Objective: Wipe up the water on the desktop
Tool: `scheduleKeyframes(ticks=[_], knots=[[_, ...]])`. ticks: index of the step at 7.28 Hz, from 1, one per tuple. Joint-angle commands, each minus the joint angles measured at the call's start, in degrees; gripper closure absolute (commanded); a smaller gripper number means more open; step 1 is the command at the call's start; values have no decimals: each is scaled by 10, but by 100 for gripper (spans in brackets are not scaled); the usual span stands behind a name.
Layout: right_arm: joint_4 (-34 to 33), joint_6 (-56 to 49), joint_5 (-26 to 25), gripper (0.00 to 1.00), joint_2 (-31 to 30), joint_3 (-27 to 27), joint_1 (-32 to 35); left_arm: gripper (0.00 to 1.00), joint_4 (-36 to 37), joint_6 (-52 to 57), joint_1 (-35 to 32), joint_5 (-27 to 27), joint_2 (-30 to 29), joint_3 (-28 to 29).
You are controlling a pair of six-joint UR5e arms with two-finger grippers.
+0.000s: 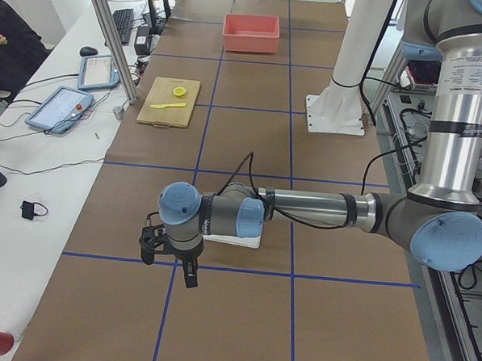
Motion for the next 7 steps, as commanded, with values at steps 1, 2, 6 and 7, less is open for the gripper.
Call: scheduleKeyframes(ticks=[1,2,6,7], knots=[[0,-1,0,0,2,3,0,2,0,-1,0,0,0,1],[0,0,0,0,2,3,0,2,1,-5,0,-3,-2,-2],[-26,-1,6,0,3,72,1,2,-107,-7,14,-5,-26,-9],[-31,-1,7,0,9,89,-4,2,-138,-12,19,-3,-16,-2]])
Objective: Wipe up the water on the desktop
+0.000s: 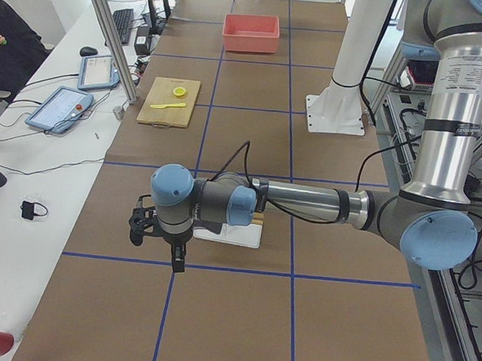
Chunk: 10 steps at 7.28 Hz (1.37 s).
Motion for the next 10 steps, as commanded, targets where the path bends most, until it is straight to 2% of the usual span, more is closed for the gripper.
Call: scheduleKeyframes(ticks=[1,3,5,8,9,10], knots=[[-11,1,6,0,19,27,-15,2,-54,-5,37,0,-8,8],[-11,3,8,0,27,51,-31,2,-77,1,44,3,-14,37],[-4,8,3,0,32,46,-60,2,-108,-14,60,-4,-7,39],[-2,3,-8,0,34,47,-72,2,-120,-62,61,-112,-8,37],[-2,9,-5,0,36,45,-72,2,-145,-94,62,-145,-7,38],[-4,9,-1,0,37,43,-72,2,-171,-132,82,-155,-6,38]])
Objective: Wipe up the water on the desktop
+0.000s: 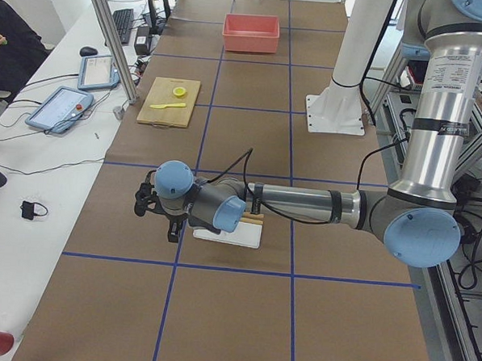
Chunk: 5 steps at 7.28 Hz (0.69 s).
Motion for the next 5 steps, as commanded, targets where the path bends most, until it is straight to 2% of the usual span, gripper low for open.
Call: scheduleKeyframes(ticks=[1,3,5], knots=[[1,-4,5,0,0,4,0,2,-51,-60,43,-22,9,2],[5,1,6,0,2,5,-1,2,-68,-60,89,-16,14,9],[5,1,6,0,5,4,-2,3,-71,-59,96,-17,13,20]])
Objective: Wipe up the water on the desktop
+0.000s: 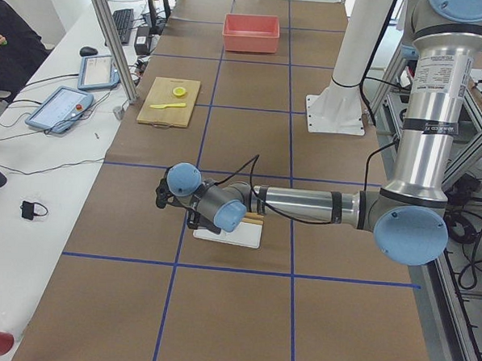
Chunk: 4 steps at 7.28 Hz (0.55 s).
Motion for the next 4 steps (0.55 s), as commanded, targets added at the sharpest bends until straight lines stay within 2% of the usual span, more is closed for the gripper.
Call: scheduleKeyframes(ticks=[1,2,4], knots=[[0,1,3,0,3,2,0,22,-27,2,7,0,2,8],[-1,1,4,0,12,3,0,41,-42,6,7,0,2,13],[-2,3,4,0,19,0,0,42,-70,6,7,0,2,35]])
